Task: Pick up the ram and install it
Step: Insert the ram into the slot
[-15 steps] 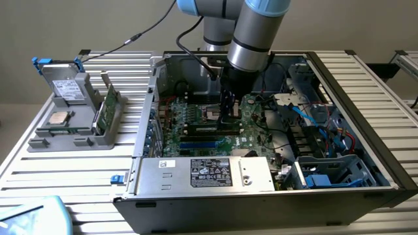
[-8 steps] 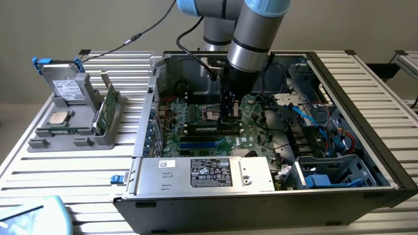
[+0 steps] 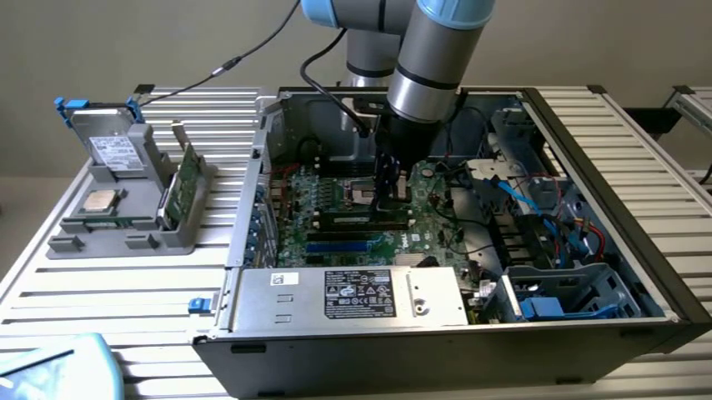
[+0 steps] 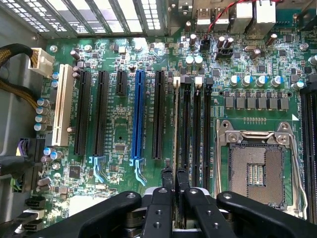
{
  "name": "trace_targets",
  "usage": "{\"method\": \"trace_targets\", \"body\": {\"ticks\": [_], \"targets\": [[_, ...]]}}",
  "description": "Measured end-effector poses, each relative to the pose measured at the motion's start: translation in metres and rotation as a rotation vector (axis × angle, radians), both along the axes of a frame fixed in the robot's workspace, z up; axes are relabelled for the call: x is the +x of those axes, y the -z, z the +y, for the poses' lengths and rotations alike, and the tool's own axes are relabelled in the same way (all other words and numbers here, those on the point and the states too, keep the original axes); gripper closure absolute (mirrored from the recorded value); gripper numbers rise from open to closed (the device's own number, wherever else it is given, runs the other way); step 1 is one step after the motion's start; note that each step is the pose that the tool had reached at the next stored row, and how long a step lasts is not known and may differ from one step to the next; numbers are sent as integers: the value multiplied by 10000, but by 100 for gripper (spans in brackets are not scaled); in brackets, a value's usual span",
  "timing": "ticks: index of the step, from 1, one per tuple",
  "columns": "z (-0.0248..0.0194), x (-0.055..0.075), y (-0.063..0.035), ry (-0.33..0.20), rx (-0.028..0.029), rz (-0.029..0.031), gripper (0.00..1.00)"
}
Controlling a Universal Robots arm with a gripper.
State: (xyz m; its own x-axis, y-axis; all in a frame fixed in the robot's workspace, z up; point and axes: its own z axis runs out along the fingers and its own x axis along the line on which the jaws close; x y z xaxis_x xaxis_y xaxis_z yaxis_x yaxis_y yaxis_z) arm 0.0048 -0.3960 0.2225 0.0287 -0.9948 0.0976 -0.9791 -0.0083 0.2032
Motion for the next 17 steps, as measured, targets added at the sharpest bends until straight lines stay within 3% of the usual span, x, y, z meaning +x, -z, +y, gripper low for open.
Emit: {"method": "trace_targets", "body": {"ticks": [8, 13, 17], "targets": [[4, -3, 0, -2, 4, 0, 55], [43, -89, -19, -1, 1, -32, 55], [83, -158, -40, 1, 1, -131, 55]]}}
